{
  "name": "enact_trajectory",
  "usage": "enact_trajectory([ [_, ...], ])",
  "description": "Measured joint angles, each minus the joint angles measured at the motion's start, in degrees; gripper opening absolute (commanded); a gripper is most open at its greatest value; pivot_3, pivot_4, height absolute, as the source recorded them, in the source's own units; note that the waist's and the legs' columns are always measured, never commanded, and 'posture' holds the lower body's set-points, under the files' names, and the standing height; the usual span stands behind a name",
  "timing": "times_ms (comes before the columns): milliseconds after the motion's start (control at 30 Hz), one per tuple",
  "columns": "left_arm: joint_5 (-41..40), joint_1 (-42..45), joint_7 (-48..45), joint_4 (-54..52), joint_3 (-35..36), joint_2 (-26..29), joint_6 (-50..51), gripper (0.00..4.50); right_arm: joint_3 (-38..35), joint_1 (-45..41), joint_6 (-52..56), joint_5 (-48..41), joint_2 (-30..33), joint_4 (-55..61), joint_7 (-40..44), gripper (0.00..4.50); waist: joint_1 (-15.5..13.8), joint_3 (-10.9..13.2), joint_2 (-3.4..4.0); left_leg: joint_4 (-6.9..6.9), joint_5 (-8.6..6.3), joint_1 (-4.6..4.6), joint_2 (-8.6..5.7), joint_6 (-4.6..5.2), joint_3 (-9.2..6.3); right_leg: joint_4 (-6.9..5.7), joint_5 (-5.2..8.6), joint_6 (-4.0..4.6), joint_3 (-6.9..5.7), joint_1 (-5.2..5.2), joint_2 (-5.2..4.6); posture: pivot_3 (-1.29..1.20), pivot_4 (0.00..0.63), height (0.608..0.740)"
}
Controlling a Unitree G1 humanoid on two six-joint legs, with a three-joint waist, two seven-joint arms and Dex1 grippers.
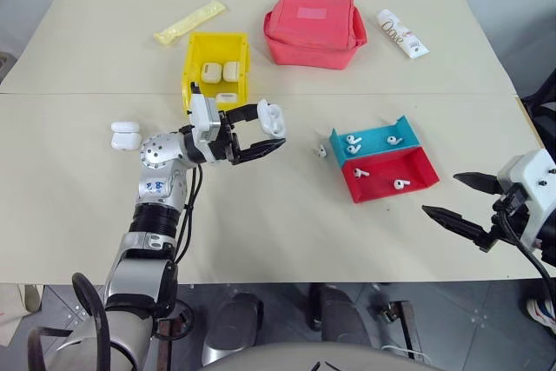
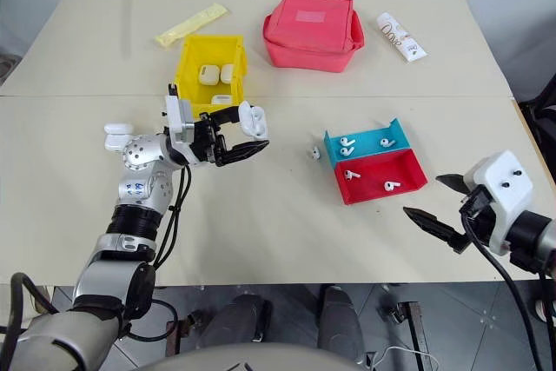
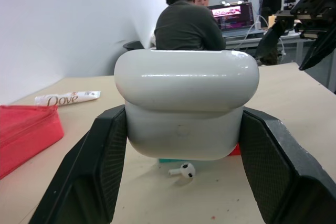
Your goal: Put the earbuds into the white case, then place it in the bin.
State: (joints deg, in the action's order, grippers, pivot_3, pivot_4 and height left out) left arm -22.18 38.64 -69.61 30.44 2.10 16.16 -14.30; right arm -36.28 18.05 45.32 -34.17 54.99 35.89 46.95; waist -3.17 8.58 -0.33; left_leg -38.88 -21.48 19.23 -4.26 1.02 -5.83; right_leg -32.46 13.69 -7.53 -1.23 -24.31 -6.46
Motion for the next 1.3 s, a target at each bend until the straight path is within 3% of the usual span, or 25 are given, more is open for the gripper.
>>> enact_trajectory([
  [33,-0.02,-0.64,0.0,-0.69,-0.18,-0.14,0.19,2.79,-0.58,0.75,0.85,0.39,1.27,0.4,0.33,4.47,0.01,0.0,0.0,0.01,0.0,-0.01,0.0,0.0,0.01,0.01,0.0,0.0,0.01,0.01,0.0,0.0,0.15,0.74],
  [133,-0.03,-1.58,-0.02,-1.49,-0.98,-1.27,0.95,2.79,-0.16,0.68,6.16,0.09,6.88,0.59,1.74,3.86,0.01,0.01,-0.04,-0.02,0.0,-0.01,0.03,0.02,0.01,0.04,0.0,-0.01,-0.01,0.02,0.0,0.0,0.15,0.74],
  [267,-0.12,-2.4,-0.11,-3.84,-1.65,-2.13,1.82,2.79,2.09,-1.51,10.37,-0.17,12.35,-0.04,2.84,2.61,0.0,0.02,0.01,0.0,0.0,0.0,0.01,0.03,0.02,0.07,0.0,0.0,0.0,0.02,-0.01,0.0,0.15,0.74],
  [400,-0.31,-3.86,-0.76,-6.09,-2.85,-2.63,3.01,2.79,7.75,-6.45,9.6,1.33,18.35,-2.65,5.45,2.61,0.0,0.03,0.01,-0.01,0.0,0.0,0.01,0.03,0.02,0.12,-0.01,-0.02,-0.04,0.04,-0.01,0.0,0.15,0.74],
  [567,-0.89,-8.79,-0.8,-13.19,-4.92,-3.95,5.23,2.79,22.91,-19.99,1.73,5.69,24.22,-9.34,9.66,2.61,0.28,0.05,0.06,0.05,-0.01,0.0,0.04,0.02,0.03,0.24,-0.01,-0.02,-0.04,0.04,-0.01,0.0,0.15,0.74],
  [667,-1.01,-11.26,-0.11,-16.94,-5.57,-3.96,6.92,2.79,30.04,-25.4,-1.36,8.89,24.4,-12.17,11.59,1.73,0.1,0.08,0.07,0.04,0.0,0.03,0.04,0.02,0.01,0.28,-0.03,-0.05,-0.05,0.03,-0.01,0.0,0.15,0.74],
  [1000,-1.56,-17.46,2.8,-26.83,-6.62,-2.37,11.35,2.79,51.19,-43.54,-12.38,24.33,18.47,-23.3,20.83,1.73,0.37,0.1,0.18,0.04,-0.01,0.01,0.03,0.0,0.06,0.34,-0.07,-0.07,-0.01,0.03,0.02,0.0,0.15,0.74],
  [1300,-2.1,-20.38,5.92,-31.26,-7.18,-2.15,12.77,2.79,58.35,-52.49,-17.07,33.53,10.16,-31.98,25.37,1.73,0.26,0.1,0.26,0.05,0.0,0.02,0.01,0.0,0.04,0.32,-0.09,-0.05,-0.02,0.02,0.02,0.0,0.15,0.74],
])
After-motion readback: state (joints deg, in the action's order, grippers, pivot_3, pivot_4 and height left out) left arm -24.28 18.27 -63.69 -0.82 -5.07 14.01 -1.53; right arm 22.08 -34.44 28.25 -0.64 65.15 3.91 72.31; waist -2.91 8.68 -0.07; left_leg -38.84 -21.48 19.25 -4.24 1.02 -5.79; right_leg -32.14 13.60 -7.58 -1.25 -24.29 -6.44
